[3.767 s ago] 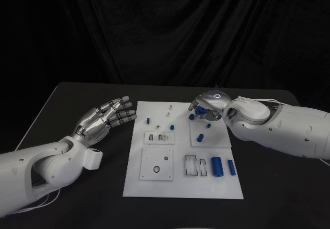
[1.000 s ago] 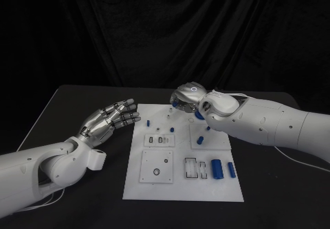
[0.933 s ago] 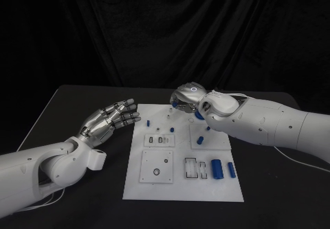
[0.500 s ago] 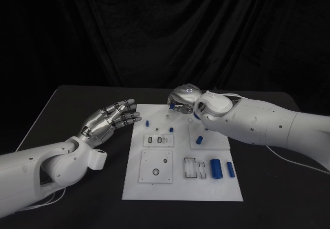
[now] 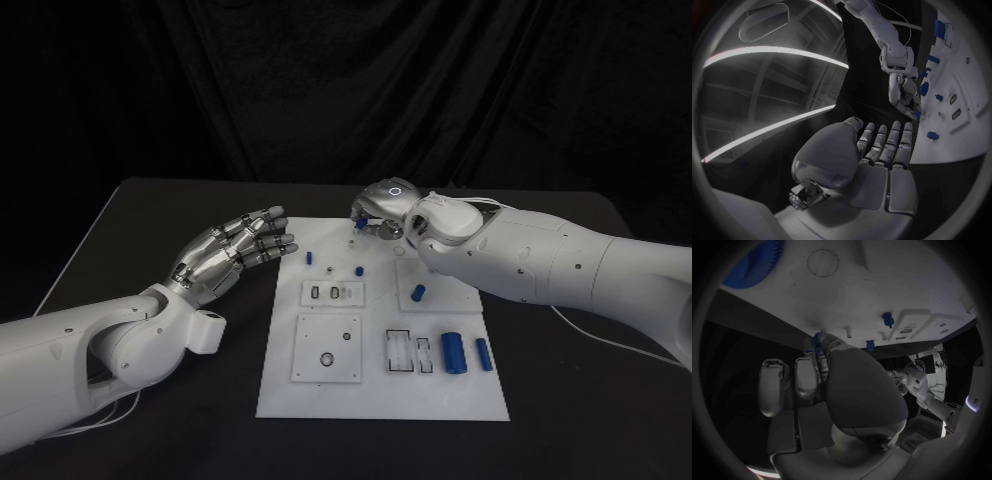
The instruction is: Assemble the parts on the task board
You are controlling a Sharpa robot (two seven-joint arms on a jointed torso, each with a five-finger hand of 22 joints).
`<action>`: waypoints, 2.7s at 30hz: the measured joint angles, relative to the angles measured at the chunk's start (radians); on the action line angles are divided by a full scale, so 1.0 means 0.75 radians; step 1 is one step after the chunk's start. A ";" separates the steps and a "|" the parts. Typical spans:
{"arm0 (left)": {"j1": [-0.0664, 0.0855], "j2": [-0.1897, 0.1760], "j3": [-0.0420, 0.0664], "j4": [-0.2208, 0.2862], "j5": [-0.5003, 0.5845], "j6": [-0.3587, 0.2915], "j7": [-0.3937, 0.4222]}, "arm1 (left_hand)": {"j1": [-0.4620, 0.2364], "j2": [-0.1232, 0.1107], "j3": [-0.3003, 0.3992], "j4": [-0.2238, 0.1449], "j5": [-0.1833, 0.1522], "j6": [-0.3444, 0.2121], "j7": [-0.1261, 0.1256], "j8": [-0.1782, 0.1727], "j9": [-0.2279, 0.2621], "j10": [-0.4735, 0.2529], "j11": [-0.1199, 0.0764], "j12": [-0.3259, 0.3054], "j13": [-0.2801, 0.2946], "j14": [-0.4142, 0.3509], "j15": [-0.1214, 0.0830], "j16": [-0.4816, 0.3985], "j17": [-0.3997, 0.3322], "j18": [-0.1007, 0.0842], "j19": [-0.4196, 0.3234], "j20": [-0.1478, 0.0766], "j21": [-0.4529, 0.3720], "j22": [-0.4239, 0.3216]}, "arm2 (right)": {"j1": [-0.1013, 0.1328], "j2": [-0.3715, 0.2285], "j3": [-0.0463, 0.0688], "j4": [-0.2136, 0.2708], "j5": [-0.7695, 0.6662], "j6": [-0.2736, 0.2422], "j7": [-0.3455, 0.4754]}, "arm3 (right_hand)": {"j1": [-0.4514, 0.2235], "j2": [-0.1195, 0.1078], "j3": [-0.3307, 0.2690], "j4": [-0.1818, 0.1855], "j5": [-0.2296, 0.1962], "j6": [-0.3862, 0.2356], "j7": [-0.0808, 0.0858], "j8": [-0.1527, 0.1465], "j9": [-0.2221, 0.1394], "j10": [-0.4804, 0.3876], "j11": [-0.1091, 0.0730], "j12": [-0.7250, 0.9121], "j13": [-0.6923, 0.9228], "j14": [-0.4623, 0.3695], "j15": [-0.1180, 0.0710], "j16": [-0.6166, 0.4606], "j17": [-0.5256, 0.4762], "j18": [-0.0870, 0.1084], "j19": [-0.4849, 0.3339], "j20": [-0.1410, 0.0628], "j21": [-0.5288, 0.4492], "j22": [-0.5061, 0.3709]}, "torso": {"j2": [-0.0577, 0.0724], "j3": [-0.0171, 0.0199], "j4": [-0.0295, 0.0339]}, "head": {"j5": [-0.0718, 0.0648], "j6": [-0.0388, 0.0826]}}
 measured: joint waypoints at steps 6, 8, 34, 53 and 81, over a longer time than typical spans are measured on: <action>0.000 0.002 0.000 -0.007 0.000 0.003 0.000 | 0.000 0.000 0.000 0.000 0.000 0.000 0.000 0.000 0.000 0.000 0.000 0.000 0.000 0.000 0.000 0.000 0.000 0.000 0.000 0.000 0.000 0.000 | -0.004 0.004 0.001 -0.006 0.011 0.000 0.000 | 0.000 0.000 0.000 0.000 0.000 0.000 0.000 0.000 0.000 0.002 0.002 0.000 0.000 0.000 0.000 -0.004 -0.002 0.000 0.000 0.000 0.000 0.000 | 0.000 0.0006 -0.0006 | 0.004 -0.002; 0.000 0.002 0.000 -0.009 0.000 0.004 0.000 | 0.000 0.000 0.000 0.000 0.000 0.000 0.000 0.000 0.000 0.000 0.000 0.000 0.000 0.000 0.000 0.000 0.000 0.000 0.000 0.000 0.000 0.000 | -0.005 0.004 0.001 -0.006 0.015 0.000 0.000 | -0.003 0.003 0.000 0.000 0.000 0.000 0.000 0.000 0.000 0.002 0.002 0.000 0.000 0.000 0.000 -0.005 -0.001 0.000 0.000 0.000 0.000 0.000 | 0.000 0.0006 -0.0009 | 0.005 -0.003; 0.000 0.007 0.000 -0.025 0.000 0.017 0.000 | 0.000 0.000 0.017 -0.001 0.000 0.000 0.000 -0.005 0.000 -0.005 0.005 -0.010 -0.001 0.000 0.000 0.000 0.000 0.000 0.000 0.000 0.000 0.000 | -0.012 -0.001 0.000 0.023 0.038 -0.020 0.016 | -0.011 0.000 0.000 0.000 -0.003 -0.025 0.006 -0.020 0.005 -0.016 0.010 -0.028 0.001 -0.003 0.003 -0.005 -0.002 0.000 0.000 0.000 -0.006 -0.001 | 0.000 0.0006 -0.0042 | 0.013 -0.003; 0.000 0.010 0.000 -0.033 0.000 0.022 0.000 | 0.000 0.000 0.024 -0.002 0.000 0.005 0.005 -0.005 0.000 -0.005 0.005 -0.016 -0.001 0.000 0.000 0.005 0.000 0.000 0.005 -0.005 0.000 0.000 | -0.014 0.010 0.001 0.008 0.040 0.011 -0.007 | -0.040 0.020 -0.101 -0.083 -0.021 -0.444 -0.059 -0.119 -0.116 -0.829 0.047 -0.085 -0.023 -0.086 0.009 -0.097 -0.153 0.000 -0.085 0.014 -0.111 -0.052 | 0.000 0.0004 -0.0040 | 0.017 -0.010; 0.000 -0.042 0.000 -0.019 -0.001 0.024 0.000 | 0.000 0.000 0.033 -0.004 0.000 0.000 0.010 -0.005 0.000 -0.010 0.010 -0.016 -0.002 0.000 0.000 0.005 0.000 0.001 0.005 -0.005 0.005 0.000 | 0.142 -0.609 -0.015 0.518 0.257 0.077 -0.054 | -0.242 0.062 -0.172 0.003 0.041 -0.149 -0.011 -0.091 -0.102 0.160 -0.078 1.365 1.281 -0.051 -0.039 -0.007 0.114 0.033 -0.137 -0.033 -0.194 -0.071 | -0.007 0.0001 -0.0180 | 0.018 -0.005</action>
